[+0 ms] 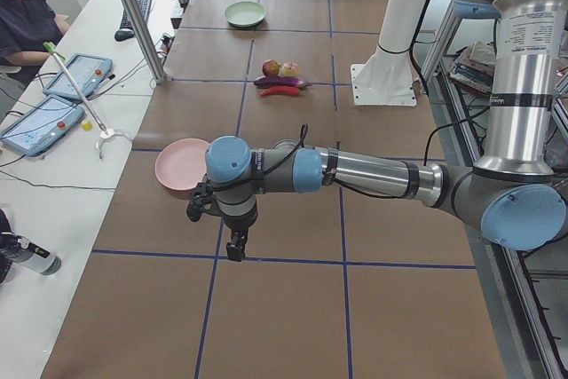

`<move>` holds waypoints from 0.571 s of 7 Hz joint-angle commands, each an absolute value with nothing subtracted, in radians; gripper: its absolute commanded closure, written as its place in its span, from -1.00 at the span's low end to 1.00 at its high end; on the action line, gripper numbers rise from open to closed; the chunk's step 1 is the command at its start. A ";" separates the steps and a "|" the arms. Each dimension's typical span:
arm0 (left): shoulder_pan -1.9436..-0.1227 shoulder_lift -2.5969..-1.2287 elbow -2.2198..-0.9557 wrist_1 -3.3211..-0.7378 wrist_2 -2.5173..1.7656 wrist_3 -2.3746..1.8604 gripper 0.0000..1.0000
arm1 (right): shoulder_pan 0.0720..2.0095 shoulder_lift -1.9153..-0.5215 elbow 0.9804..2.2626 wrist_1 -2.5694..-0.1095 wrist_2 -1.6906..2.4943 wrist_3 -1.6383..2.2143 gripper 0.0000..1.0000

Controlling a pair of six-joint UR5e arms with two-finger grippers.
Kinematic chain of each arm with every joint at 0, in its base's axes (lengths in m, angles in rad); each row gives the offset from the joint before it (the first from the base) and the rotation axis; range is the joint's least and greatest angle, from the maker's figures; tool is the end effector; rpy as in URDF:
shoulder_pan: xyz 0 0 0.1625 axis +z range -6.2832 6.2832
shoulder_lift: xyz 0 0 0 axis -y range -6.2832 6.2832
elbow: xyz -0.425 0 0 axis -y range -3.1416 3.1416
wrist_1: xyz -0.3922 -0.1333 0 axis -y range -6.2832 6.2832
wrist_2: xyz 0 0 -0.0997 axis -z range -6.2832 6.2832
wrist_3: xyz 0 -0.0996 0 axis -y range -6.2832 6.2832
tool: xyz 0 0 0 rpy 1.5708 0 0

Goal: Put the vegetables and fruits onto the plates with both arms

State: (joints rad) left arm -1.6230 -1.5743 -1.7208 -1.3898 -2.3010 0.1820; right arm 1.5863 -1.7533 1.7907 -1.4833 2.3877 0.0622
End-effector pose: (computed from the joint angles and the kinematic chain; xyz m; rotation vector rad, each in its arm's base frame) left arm -0.0922 -0.4825 0.6044 0.0593 0.7286 0.1139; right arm 0.0672 -0.4212 0.6210 0.0988 -0.8183 0.0222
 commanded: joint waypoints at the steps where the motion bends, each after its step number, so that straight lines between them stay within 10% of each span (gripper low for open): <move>1: -1.623 -1.575 -1.724 -1.391 -2.301 0.183 -1.00 | 1.569 -1.752 1.801 -1.483 2.388 0.064 -1.00; 4: -1.621 -1.574 -1.726 -1.390 -2.303 0.183 -1.00 | 1.306 -1.568 1.942 -1.483 2.378 0.292 -0.99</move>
State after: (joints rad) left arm -1.6225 -1.5740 -1.7253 -1.3899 -2.3020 0.1825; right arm 1.4180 -1.6933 1.9143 -1.4833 2.3826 0.1940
